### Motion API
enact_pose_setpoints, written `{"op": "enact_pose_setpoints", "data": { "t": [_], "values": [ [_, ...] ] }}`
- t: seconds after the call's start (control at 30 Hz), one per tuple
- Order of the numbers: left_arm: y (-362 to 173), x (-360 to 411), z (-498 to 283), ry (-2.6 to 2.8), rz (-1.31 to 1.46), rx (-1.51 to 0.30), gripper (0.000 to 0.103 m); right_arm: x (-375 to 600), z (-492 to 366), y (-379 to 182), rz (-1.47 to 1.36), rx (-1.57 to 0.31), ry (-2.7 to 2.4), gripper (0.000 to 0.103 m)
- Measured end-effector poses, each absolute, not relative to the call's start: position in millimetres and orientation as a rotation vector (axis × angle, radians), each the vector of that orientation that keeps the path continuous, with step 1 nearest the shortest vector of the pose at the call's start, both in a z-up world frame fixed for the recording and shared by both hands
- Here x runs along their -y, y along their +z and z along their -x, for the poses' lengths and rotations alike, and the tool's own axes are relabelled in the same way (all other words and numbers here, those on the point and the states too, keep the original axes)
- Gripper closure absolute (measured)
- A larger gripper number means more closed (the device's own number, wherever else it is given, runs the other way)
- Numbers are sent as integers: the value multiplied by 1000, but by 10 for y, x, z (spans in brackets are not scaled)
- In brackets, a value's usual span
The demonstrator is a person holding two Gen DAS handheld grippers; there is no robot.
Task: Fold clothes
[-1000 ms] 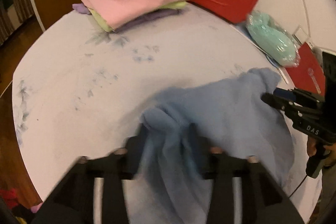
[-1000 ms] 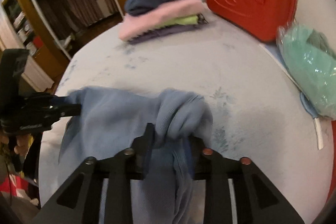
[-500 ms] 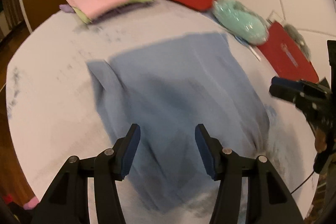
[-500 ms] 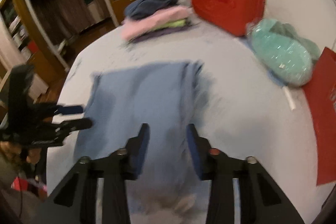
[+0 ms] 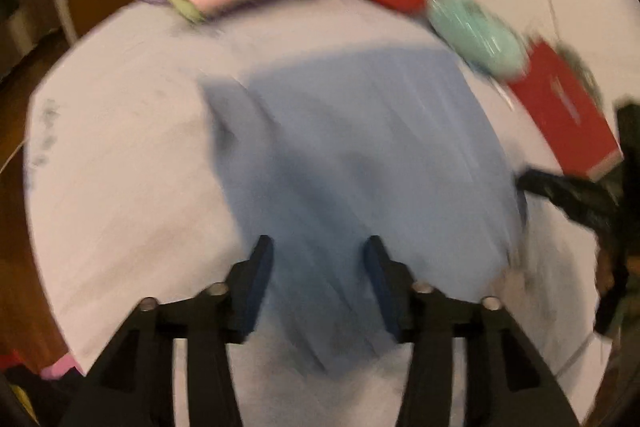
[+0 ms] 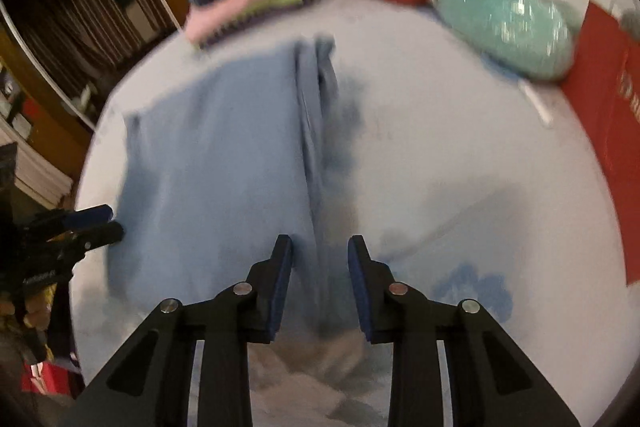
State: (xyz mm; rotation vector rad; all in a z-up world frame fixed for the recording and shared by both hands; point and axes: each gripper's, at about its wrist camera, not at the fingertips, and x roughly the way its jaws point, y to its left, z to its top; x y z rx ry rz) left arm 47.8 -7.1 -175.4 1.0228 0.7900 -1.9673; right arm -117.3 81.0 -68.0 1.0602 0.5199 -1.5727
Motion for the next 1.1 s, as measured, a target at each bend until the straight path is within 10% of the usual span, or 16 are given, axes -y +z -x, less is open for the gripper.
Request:
{"op": "enact_pose_setpoints", "data": {
  "t": [0.1, 0.2, 1.1],
  "values": [
    [-1787, 267, -526, -1938, -983, -859, 45, -705, 1234, -595, -1067, -463, -1565, 71],
    [-1838, 432, -553, -1915, -960, -919, 35, -614, 1258, -652, -1114, -419, -1550, 43],
    [-2217, 288, -192, -1841, -997, -832, 22, -356, 1190, -1204, -1217, -395, -1426, 30]
  ]
}}
